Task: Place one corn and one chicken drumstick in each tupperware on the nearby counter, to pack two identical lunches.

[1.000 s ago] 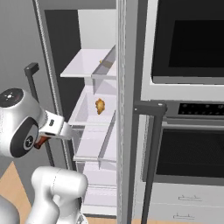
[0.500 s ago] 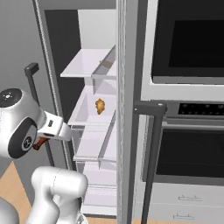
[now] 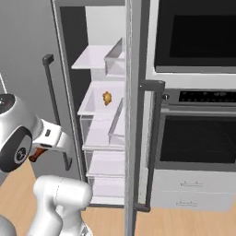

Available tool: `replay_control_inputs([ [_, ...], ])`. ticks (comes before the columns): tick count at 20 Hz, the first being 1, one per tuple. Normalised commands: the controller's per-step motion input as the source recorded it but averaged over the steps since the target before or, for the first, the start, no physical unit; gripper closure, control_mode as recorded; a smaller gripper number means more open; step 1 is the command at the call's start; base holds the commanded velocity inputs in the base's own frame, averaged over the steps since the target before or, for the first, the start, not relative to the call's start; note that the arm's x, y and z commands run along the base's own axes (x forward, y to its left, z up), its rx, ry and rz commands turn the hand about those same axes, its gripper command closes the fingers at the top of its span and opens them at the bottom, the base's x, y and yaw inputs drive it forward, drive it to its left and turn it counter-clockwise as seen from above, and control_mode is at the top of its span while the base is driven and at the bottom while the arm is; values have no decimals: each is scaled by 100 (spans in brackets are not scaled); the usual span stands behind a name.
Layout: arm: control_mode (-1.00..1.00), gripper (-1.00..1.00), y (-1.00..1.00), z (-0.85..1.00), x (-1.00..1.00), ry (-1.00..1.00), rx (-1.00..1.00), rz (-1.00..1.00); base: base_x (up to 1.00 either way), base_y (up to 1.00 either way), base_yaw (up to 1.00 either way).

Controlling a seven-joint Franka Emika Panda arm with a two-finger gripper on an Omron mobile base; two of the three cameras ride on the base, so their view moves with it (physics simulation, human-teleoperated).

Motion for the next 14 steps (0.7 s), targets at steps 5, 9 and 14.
replay_control_inputs([
  [5,100,100,0,0,0,0,0,0,-97,-31,-25],
  [9,100,100,0,0,0,0,0,0,-57,-38,-52],
  [14,100,100,0,0,0,0,0,0,-10,-61,-62],
])
